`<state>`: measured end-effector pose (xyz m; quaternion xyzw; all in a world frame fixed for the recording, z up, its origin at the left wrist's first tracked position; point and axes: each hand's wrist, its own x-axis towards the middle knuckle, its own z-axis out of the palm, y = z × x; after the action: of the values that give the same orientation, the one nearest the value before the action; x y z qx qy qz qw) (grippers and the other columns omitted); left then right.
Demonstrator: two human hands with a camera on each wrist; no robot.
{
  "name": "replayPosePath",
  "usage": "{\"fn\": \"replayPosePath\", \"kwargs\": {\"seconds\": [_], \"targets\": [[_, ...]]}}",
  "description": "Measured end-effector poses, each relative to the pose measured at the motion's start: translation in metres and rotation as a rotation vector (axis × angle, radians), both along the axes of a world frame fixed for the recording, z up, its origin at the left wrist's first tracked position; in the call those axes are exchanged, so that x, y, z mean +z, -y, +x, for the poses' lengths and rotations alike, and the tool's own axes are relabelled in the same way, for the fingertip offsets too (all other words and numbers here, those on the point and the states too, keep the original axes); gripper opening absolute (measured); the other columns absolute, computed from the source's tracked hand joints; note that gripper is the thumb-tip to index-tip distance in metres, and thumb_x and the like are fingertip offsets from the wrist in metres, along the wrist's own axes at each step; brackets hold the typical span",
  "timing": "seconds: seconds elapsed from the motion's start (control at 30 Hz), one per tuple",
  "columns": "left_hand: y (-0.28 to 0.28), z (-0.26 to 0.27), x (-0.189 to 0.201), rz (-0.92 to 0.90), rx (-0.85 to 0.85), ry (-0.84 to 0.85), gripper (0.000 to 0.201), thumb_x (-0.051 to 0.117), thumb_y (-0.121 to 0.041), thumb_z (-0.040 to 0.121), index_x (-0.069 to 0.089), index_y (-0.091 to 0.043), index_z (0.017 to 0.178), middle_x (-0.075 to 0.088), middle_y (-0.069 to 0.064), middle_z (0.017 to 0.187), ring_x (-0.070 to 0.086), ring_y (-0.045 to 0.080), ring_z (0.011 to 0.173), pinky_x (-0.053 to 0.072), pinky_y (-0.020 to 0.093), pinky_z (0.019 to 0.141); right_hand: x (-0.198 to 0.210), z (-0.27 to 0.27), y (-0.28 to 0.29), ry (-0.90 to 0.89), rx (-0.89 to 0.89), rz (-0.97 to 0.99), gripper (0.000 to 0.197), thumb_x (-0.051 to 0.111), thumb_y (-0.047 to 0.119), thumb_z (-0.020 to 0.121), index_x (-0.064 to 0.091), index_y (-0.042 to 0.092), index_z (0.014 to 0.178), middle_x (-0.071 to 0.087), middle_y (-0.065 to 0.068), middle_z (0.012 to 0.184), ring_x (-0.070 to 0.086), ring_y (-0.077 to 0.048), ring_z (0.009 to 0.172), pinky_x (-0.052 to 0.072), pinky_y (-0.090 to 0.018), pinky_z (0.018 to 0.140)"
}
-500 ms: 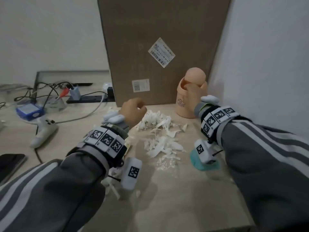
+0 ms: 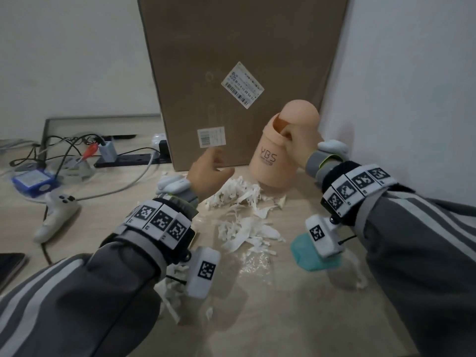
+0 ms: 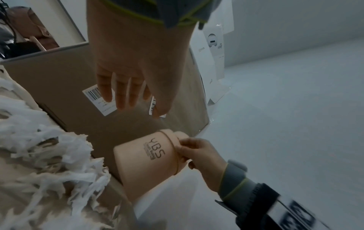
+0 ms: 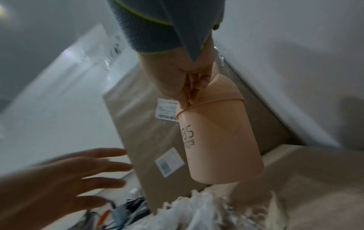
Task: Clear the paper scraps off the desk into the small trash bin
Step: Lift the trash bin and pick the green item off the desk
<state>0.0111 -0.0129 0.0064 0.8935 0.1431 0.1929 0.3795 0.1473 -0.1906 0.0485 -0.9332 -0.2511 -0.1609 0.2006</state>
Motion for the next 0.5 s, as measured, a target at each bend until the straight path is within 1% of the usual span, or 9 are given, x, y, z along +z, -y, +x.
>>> {"fn": "replayPosePath", "kwargs": {"seconds": [0.03,0.1,0.17,0.2,0.27,0.3,0.33,0.43,0.5], "targets": [[0.003,-0.001,0.0,-0.027,-0.017,-0.006,0.073,0.073,-0.03,0.095,0.036,-0.014,0.155,0.052,0.009,0.149,0.055,0.025,0.133,0.046,0.038,0.107,0.004,-0.011,0.002,0.006,0.012,0.036,0.021,0.051,0.017,0.09,0.063,0.017,0.108,0.064,-0.008,0.111,0.058,-0.031,0.102,0.046,-0.035,0.083],[0.009,-0.006,0.003,-0.058,-0.061,-0.028,0.105,0.082,-0.039,0.087,0.014,-0.015,0.164,0.028,0.012,0.166,0.035,0.028,0.15,0.034,0.047,0.122,0.012,-0.041,0.011,0.033,0.104,0.109,0.018,0.057,0.018,0.088,0.065,0.019,0.105,0.067,-0.005,0.108,0.06,-0.027,0.099,0.048,-0.035,0.083],[0.014,-0.014,0.005,-0.11,-0.122,-0.051,0.133,0.09,-0.046,0.074,-0.002,-0.017,0.165,0.013,0.012,0.172,0.019,0.028,0.157,0.024,0.05,0.126,0.019,-0.069,0.023,0.035,0.218,0.168,0.018,0.062,0.017,0.086,0.066,0.018,0.103,0.069,-0.002,0.105,0.06,-0.021,0.094,0.047,-0.032,0.082],[0.015,-0.017,0.004,-0.16,-0.159,-0.055,0.148,0.094,-0.053,0.063,-0.008,-0.019,0.165,0.012,0.012,0.172,0.019,0.029,0.157,0.025,0.052,0.126,0.022,-0.078,0.028,0.034,0.277,0.195,0.018,0.063,0.016,0.085,0.067,0.017,0.103,0.068,-0.001,0.103,0.059,-0.017,0.09,0.045,-0.028,0.081],[0.021,-0.031,0.005,-0.256,-0.222,-0.062,0.167,0.093,-0.061,0.042,-0.016,-0.023,0.162,0.028,0.012,0.165,0.037,0.03,0.149,0.04,0.055,0.118,0.028,-0.101,0.039,0.015,0.376,0.214,0.017,0.064,0.015,0.085,0.067,0.015,0.102,0.067,0.001,0.098,0.054,-0.01,0.084,0.039,-0.019,0.073],[0.024,-0.037,0.005,-0.283,-0.243,-0.057,0.167,0.092,-0.058,0.041,-0.018,-0.024,0.162,0.036,0.01,0.158,0.047,0.027,0.141,0.047,0.052,0.111,0.029,-0.108,0.043,-0.01,0.421,0.213,0.016,0.064,0.014,0.085,0.066,0.015,0.101,0.066,0.002,0.096,0.053,-0.008,0.082,0.038,-0.016,0.071],[0.026,-0.042,0.004,-0.298,-0.259,-0.043,0.163,0.094,-0.051,0.045,-0.017,-0.024,0.162,0.041,0.007,0.15,0.052,0.023,0.133,0.051,0.048,0.106,0.031,-0.113,0.046,-0.037,0.455,0.213,0.015,0.063,0.013,0.086,0.066,0.015,0.101,0.064,0.005,0.093,0.053,-0.007,0.081,0.038,-0.014,0.07],[0.037,-0.062,0.003,-0.296,-0.283,0.048,0.145,0.098,-0.02,0.065,-0.01,-0.021,0.162,0.044,0.002,0.141,0.054,0.018,0.123,0.052,0.041,0.099,0.033,-0.131,0.059,-0.093,0.527,0.24,0.014,0.062,0.01,0.086,0.065,0.017,0.098,0.06,0.015,0.087,0.053,0.0,0.079,0.04,-0.014,0.074],[0.044,-0.075,0.0,-0.281,-0.271,0.134,0.131,0.093,-0.01,0.071,-0.002,-0.02,0.162,0.046,-0.008,0.133,0.056,0.008,0.114,0.051,0.027,0.091,0.031,-0.147,0.066,-0.104,0.566,0.276,0.015,0.061,0.008,0.087,0.063,0.019,0.096,0.058,0.019,0.087,0.053,0.003,0.08,0.041,-0.015,0.076]]}}
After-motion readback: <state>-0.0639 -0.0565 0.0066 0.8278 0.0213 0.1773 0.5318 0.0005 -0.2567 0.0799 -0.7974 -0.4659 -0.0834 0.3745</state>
